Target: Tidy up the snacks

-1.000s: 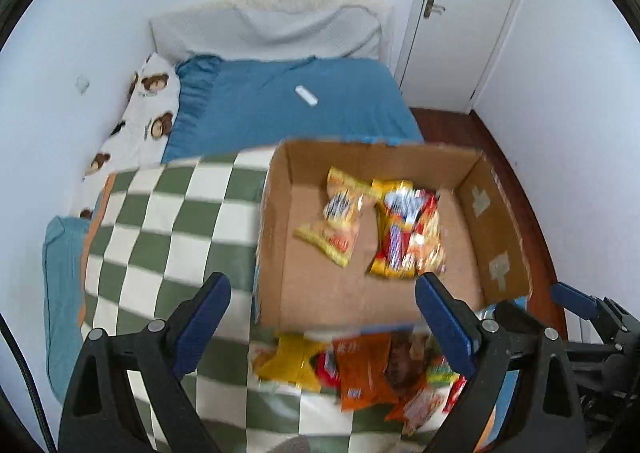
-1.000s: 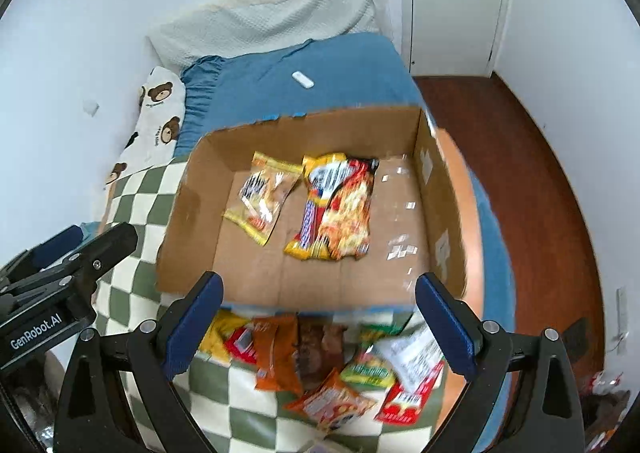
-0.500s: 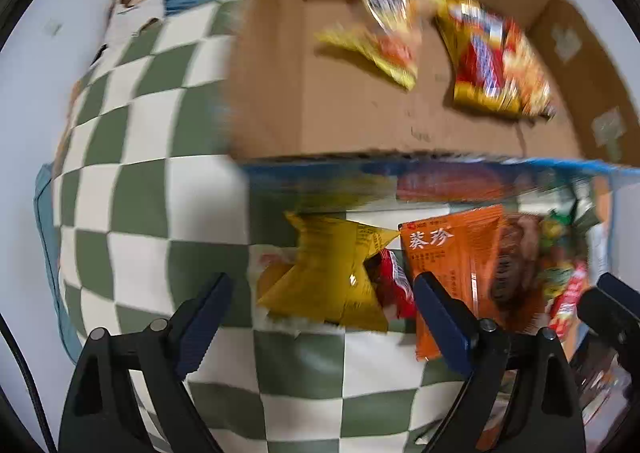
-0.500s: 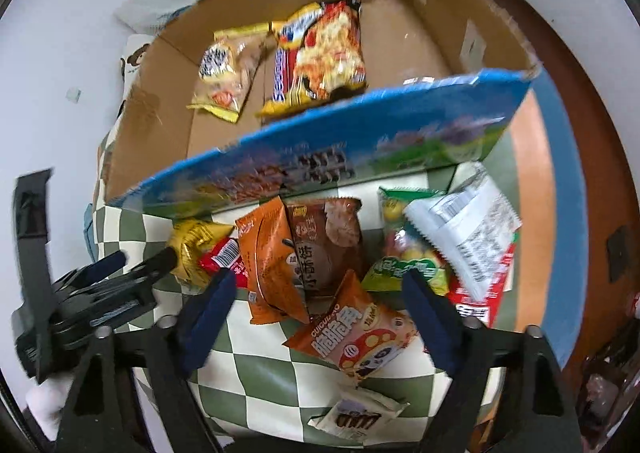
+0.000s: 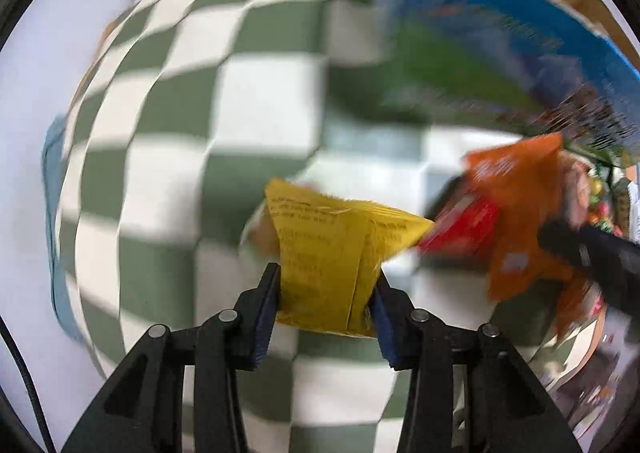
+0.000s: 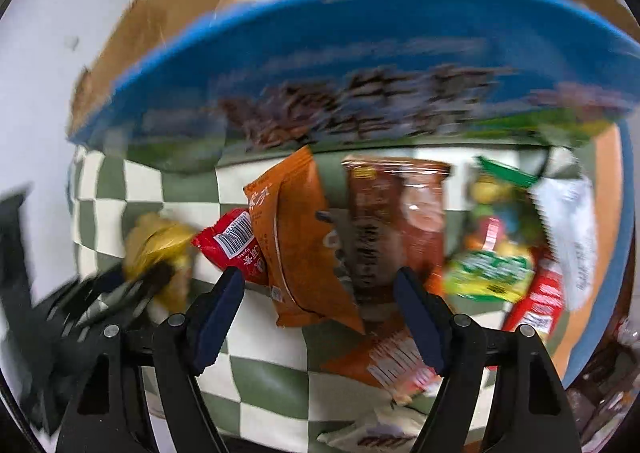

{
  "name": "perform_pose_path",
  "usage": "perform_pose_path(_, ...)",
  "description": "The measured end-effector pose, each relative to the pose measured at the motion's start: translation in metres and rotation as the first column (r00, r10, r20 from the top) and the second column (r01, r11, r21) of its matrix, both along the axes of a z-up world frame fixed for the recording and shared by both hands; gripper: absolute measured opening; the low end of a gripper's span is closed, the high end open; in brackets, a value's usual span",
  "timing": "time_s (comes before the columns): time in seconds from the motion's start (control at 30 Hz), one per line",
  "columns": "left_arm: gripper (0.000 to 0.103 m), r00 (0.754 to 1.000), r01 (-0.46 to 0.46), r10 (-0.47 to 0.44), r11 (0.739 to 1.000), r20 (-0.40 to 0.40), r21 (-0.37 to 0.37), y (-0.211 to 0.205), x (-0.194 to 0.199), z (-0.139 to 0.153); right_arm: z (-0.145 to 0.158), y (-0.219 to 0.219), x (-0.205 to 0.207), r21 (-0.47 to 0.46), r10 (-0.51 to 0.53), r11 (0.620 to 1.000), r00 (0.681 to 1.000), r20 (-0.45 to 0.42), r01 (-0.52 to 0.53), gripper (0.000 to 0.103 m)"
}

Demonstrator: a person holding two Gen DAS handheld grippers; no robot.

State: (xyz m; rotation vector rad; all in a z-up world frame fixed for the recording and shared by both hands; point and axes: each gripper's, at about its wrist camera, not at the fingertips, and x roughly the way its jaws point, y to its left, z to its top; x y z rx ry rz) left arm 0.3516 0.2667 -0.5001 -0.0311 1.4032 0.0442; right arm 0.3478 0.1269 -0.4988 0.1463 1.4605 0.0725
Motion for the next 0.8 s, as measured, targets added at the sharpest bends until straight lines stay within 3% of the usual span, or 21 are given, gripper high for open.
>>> perform_pose_path(0.17,0.043,0.994,-0.074,0.072,0.997,-0.077,-0.018,0.03,-0.031,-0.037,-0.034,0.034,0.009,-0.159,0.106,0.981,0.994,-0.023,-0.108,0.079)
perform_pose_path(0.2,0.046,0.995,-0.061,0.059,0.998,-0.086,-0.023,0.031,-0.032,-0.044,-0.036,0.039,0.008,-0.187,0.125,0.974,0.992,-0.018,-0.127,0.068)
perform_pose_path(0.23,0.051,0.994,-0.05,0.048,0.999,-0.098,-0.015,0.03,-0.032,-0.049,-0.037,0.044,0.007,-0.195,0.151,0.969,0.989,-0.004,-0.149,0.05)
perform_pose_path(0.43,0.052,0.993,-0.019,0.016,1.0,-0.12,-0.023,0.035,-0.029,-0.065,-0.04,0.053,-0.013,-0.114,0.189,0.973,0.978,-0.084,-0.198,0.043)
perform_pose_path(0.6,0.054,0.99,-0.012,0.008,0.999,-0.14,-0.032,0.038,-0.018,-0.078,-0.052,0.057,-0.043,-0.014,0.22,0.974,0.958,-0.182,-0.226,0.042)
perform_pose_path(0.67,0.054,0.989,-0.003,-0.001,1.0,-0.15,-0.025,0.037,-0.021,-0.075,-0.058,0.054,-0.046,-0.006,0.201,0.979,0.963,-0.18,-0.206,0.044)
perform_pose_path(0.73,0.054,0.988,0.003,-0.008,1.0,-0.155,-0.03,0.036,-0.021,-0.072,-0.062,0.051,-0.045,0.014,0.159,0.987,0.973,-0.168,-0.158,0.056)
perform_pose_path(0.8,0.054,0.991,-0.002,-0.004,0.999,-0.132,-0.046,0.038,-0.022,-0.064,-0.065,0.049,-0.042,0.03,0.116,0.993,0.981,-0.158,-0.113,0.06)
